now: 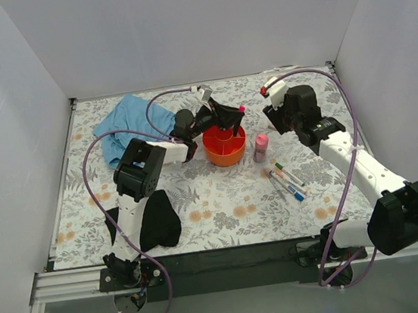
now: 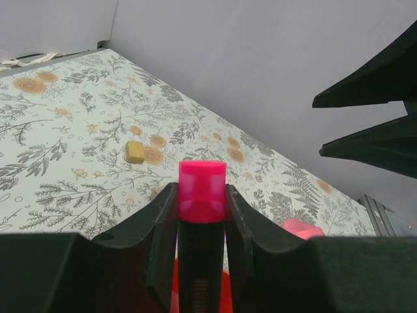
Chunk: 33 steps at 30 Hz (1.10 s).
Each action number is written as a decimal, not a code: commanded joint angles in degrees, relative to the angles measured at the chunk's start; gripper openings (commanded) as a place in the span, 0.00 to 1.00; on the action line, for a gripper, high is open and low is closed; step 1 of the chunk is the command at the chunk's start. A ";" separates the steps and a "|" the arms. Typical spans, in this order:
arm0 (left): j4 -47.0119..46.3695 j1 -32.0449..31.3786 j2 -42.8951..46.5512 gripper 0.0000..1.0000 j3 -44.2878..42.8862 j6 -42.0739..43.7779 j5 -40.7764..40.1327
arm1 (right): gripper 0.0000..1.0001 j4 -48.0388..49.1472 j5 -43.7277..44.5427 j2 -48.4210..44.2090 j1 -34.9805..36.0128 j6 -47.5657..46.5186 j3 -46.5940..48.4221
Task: Sort the stationery into containers
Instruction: Place the pen in the storage box.
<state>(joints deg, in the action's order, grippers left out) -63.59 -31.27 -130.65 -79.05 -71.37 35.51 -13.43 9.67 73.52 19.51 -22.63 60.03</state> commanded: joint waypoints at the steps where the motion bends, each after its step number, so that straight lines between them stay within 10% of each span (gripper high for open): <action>1: -3.20 -0.29 1.01 0.09 -0.06 0.88 1.23 | 0.60 2.18 -1.06 0.84 -0.17 0.75 -0.70; 6: -3.47 -0.29 2.32 0.52 -0.14 1.50 2.02 | 0.60 2.18 -1.15 2.07 -0.35 0.75 0.78; 18: 1.53 1.29 19.89 0.59 7.15 4.56 2.55 | 0.62 2.01 -1.05 6.20 -1.57 0.14 7.29; 26: 33.31 6.39 41.32 0.74 6.71 14.49 -2.98 | 0.56 -15.91 -27.36 15.08 -12.54 -0.49 15.47; 31: 53.98 8.67 51.18 0.82 12.23 26.79 -7.11 | 0.98 -16.89 -46.73 11.13 -14.15 -2.23 11.00; 33: 55.59 9.64 54.34 0.84 15.05 27.95 -8.34 | 0.98 -15.58 -48.70 10.95 -12.92 -0.75 9.06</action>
<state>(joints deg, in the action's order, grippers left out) -25.34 -22.83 -81.06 -69.38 -52.14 30.96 -27.42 -22.61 87.81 4.56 -23.94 71.48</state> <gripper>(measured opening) 0.832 0.964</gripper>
